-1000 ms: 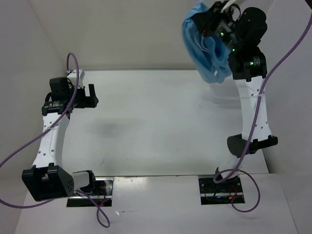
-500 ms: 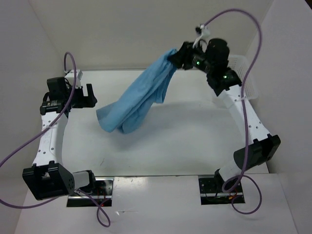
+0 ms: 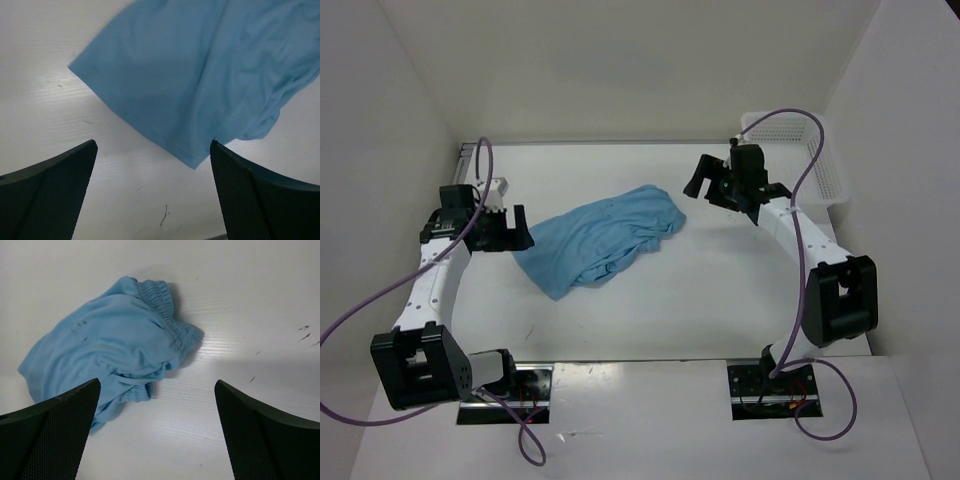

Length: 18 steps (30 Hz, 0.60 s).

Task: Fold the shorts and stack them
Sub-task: Move the shorts to the center of the board, then flatten the shorts out

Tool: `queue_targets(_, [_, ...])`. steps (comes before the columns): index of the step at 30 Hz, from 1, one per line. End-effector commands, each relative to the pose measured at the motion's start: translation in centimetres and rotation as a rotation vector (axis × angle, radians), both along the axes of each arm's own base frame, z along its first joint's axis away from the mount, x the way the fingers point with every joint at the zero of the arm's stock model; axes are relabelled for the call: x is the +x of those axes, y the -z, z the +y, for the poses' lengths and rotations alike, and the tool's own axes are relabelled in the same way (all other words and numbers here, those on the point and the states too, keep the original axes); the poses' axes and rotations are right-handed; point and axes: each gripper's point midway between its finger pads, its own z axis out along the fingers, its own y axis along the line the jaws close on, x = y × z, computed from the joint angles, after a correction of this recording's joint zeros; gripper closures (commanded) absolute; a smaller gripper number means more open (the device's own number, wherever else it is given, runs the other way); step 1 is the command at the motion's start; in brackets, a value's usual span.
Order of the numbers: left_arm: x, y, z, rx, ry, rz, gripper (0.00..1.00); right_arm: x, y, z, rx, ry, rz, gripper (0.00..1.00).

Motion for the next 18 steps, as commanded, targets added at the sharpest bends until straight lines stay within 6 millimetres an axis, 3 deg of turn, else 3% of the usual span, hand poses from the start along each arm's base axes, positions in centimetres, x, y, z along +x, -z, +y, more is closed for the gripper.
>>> queue_targets(1, [-1.6,2.4,-3.1,-0.063,0.101,0.075,0.0,1.3,-1.1,1.7,0.038,-0.021,-0.053,0.0])
queue_targets(3, [-2.6,4.1,-4.7,-0.07,0.149,0.128,0.0,1.4,1.1,3.4,0.02,-0.052,-0.007,0.0])
queue_targets(4, [-3.0,4.6,-5.2,-0.072,0.167,0.142,0.0,1.8,1.2,4.0,0.012,-0.055,-0.009,0.0])
queue_targets(6, [-3.9,5.7,-7.2,-0.083,0.235,0.174,0.0,2.0,3.5,5.3,-0.002,-0.081,0.04,0.06])
queue_targets(7, [-4.5,7.0,-7.6,-0.074,0.249,0.221,0.0,2.5,3.3,6.5,-0.005,-0.096,0.03,0.08])
queue_targets(9, [-5.7,8.4,-9.2,-0.06,0.312,0.297,0.0,2.9,5.3,7.2,-0.031,-0.101,0.081,0.11])
queue_targets(12, [-7.2,9.7,-10.0,-0.015,0.352,0.378,0.04,3.0,6.9,7.0,-0.056,-0.071,0.107,0.12])
queue_targets(14, [-8.5,10.3,-10.5,0.021,0.387,0.418,0.12,3.1,7.2,6.8,-0.059,-0.048,0.111,0.18])
queue_targets(18, [-10.0,11.3,-10.0,0.083,0.392,0.48,0.21,2.8,8.4,6.7,-0.07,-0.048,0.141,0.18])
